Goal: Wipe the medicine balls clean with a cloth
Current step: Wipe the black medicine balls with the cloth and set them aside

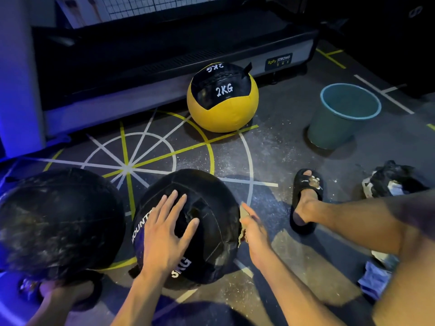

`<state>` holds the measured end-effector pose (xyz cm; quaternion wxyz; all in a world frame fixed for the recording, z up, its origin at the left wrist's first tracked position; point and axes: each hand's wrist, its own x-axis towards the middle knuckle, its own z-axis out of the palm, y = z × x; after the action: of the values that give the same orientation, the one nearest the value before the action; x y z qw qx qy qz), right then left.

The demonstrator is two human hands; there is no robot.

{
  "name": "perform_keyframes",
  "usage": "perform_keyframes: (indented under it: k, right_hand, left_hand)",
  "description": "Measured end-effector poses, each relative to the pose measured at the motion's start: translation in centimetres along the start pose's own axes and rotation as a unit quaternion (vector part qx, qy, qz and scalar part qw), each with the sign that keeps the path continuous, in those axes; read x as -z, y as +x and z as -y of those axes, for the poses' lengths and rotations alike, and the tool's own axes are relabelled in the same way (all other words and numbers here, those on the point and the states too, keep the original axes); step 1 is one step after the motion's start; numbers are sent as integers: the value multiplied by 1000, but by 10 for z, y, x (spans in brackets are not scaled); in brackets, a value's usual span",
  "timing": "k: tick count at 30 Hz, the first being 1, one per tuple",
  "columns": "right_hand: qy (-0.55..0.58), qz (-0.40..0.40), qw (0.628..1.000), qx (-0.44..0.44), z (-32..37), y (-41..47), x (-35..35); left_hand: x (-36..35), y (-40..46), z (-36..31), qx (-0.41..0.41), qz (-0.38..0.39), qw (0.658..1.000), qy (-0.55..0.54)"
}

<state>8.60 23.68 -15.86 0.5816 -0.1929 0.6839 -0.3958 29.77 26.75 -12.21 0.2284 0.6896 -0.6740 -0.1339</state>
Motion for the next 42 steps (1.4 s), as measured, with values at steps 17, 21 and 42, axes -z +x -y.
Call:
perform_keyframes:
  k: [17,21,42]
  right_hand:
    - [-385,97,803,445,-6,-37,-42]
    - [-315,48,856,407,-15,8,-21]
    - [-281,92,844,448,-37,-53,-32]
  left_hand:
    - [-2,41,9,17,-8,999,-50]
    - [-2,41,13,22,-3,998,-59]
    - [-6,62,9,31,6,998,-61]
